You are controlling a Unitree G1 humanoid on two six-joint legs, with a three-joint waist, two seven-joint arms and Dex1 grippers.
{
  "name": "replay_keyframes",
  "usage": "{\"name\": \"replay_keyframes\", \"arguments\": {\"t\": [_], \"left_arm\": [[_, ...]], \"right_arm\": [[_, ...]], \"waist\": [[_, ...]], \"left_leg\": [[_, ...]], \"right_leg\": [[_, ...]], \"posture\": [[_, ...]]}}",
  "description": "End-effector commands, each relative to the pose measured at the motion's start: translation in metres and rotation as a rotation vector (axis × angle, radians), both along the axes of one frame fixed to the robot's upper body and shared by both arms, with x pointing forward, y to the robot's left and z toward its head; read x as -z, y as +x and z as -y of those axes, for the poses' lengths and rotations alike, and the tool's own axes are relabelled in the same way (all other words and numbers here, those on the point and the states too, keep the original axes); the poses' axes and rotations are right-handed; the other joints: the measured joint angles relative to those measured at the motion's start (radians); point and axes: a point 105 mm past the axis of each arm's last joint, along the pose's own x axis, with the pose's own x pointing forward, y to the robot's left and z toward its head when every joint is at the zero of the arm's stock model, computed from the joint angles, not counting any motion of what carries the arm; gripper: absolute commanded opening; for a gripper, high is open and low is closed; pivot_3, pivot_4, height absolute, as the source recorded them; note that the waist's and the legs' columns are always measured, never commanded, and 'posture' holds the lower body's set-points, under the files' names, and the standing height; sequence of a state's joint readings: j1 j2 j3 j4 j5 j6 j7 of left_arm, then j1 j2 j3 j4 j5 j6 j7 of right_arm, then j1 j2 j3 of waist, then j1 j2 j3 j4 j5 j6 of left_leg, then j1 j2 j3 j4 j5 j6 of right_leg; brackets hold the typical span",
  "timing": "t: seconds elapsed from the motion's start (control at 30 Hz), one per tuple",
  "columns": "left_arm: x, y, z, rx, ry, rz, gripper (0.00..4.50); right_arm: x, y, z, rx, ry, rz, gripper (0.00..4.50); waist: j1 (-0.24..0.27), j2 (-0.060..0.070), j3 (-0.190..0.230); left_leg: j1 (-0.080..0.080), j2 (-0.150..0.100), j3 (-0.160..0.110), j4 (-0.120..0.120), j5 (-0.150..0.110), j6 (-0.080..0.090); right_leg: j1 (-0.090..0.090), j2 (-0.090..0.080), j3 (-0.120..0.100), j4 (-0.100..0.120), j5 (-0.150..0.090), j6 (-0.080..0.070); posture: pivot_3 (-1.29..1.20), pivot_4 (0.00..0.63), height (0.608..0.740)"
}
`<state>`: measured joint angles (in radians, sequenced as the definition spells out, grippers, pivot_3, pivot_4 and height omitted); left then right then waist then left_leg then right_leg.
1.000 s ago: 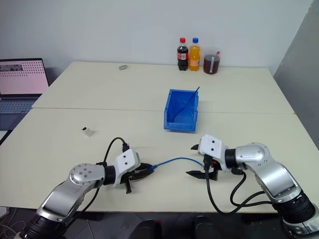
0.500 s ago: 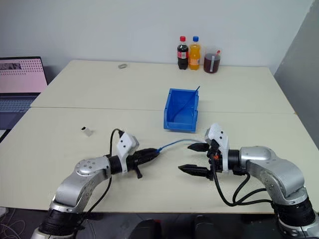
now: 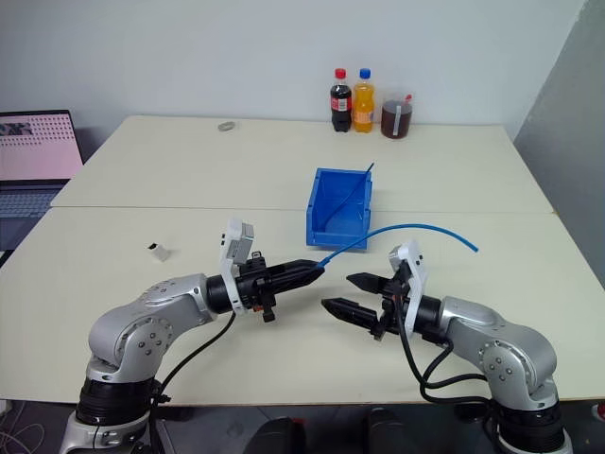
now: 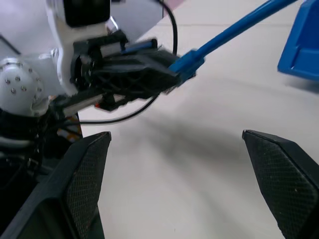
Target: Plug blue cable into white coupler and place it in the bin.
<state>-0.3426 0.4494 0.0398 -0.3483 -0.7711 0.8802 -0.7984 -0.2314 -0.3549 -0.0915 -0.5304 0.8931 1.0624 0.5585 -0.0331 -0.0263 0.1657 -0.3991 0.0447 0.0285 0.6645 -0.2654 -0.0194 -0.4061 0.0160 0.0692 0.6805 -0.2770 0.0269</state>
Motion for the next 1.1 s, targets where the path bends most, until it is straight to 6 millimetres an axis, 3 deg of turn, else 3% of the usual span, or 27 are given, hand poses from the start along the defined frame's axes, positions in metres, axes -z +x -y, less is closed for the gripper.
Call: {"name": "replay_keyframes", "arguments": {"t": [0.03,0.47,0.57,0.73,1.1], "left_arm": [[-0.018,-0.007,0.001,0.043,-0.035,0.031,0.27],[-0.022,-0.011,0.003,0.063,-0.075,-0.004,0.27],[-0.022,-0.012,0.003,0.065,-0.074,-0.005,0.27],[-0.022,-0.012,0.003,0.066,-0.076,-0.003,0.27],[-0.019,-0.014,0.003,0.078,-0.071,-0.005,0.27]], "right_arm": [[-0.019,0.001,0.001,-0.012,0.116,-0.004,4.50],[-0.036,0.008,-0.009,-0.036,0.222,-0.046,4.50],[-0.036,0.008,-0.011,-0.040,0.221,-0.047,3.99],[-0.035,0.009,-0.016,-0.046,0.209,-0.048,2.67],[-0.037,0.009,-0.022,-0.060,0.205,-0.041,0.23]], "waist": [[0.000,0.000,0.000],[0.000,0.000,0.000],[0.000,0.000,0.000],[-0.001,0.000,0.000],[-0.001,0.000,0.000]], "left_leg": [[0.000,0.000,0.000,0.000,0.000,0.000],[0.000,0.000,0.000,0.000,0.000,0.000],[0.000,0.000,0.000,0.000,0.000,0.000],[0.000,0.000,0.000,-0.001,0.000,0.000],[0.000,0.000,0.000,-0.001,0.000,0.000]], "right_leg": [[0.000,0.000,0.000,0.000,0.000,0.000],[0.000,0.000,0.001,0.000,0.000,0.000],[0.000,0.000,0.001,-0.001,0.000,0.000],[-0.001,0.000,0.001,-0.001,0.000,0.000],[-0.001,0.000,0.001,-0.001,0.000,0.000]], "posture": [[0.00,0.150,0.740],[0.00,0.150,0.740],[0.00,0.150,0.740],[0.00,0.150,0.740],[0.00,0.150,0.740]]}}
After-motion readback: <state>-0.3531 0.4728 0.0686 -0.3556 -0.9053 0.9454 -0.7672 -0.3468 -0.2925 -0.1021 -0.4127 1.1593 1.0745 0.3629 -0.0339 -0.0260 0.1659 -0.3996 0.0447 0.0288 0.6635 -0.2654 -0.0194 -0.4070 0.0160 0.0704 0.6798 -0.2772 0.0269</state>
